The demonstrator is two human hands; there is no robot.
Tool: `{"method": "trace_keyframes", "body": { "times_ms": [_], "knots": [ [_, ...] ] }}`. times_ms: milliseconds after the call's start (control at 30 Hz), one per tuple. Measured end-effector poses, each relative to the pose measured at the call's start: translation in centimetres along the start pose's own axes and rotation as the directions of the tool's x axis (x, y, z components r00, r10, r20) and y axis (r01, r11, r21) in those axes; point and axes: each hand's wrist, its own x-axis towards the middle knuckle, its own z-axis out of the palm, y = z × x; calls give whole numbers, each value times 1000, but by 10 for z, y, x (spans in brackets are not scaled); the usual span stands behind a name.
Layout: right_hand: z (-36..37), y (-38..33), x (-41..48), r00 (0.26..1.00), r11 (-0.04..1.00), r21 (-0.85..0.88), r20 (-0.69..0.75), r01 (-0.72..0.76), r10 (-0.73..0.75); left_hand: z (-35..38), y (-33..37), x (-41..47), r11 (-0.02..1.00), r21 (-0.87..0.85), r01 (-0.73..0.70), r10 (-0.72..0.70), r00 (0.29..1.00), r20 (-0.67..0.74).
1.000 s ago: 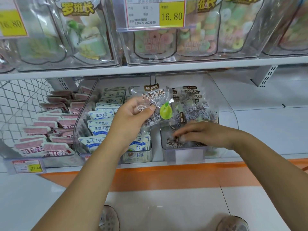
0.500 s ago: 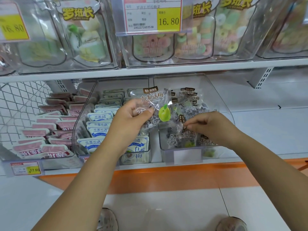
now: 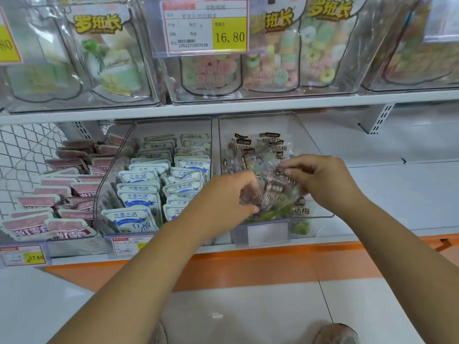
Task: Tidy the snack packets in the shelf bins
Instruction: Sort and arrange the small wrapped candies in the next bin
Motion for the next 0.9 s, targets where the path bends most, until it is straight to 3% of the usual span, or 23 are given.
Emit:
{"method": "trace_keyframes", "body": {
  "times_ms": [100,200,267,367,433,600,733,900],
  "knots": [
    [-5,2,-2,999,998,-48,25,30,-29,10,0,-2,967,237,-88,65,993,103],
    [-7,1,-4,997,993,-104,61,55,-49,11,-3,-4,964,226,-136,128,990,52],
    [-7,0,-5,991,998,-52,134,-20,27,12,-11,-4,957,218,-193,197,980,6],
    [-8,-2,-7,928,986,28,344,-165,146,22,-23,-5,880,382,-281,299,954,13],
    [-5,-6,-9,910,991,-46,391,-127,135,24,-25,-7,891,366,-267,288,958,-2],
    [12,-10,-13,947,991,-124,321,45,-2,11,-33,-17,905,382,-185,259,953,-153],
    [14,-4,-13,931,947,-254,353,195,-96,12,-33,-22,870,470,-151,230,966,-115],
    [38,3,-13,877,929,-281,472,240,-84,24,-35,-26,807,565,-173,262,962,-81]
  ]
}}
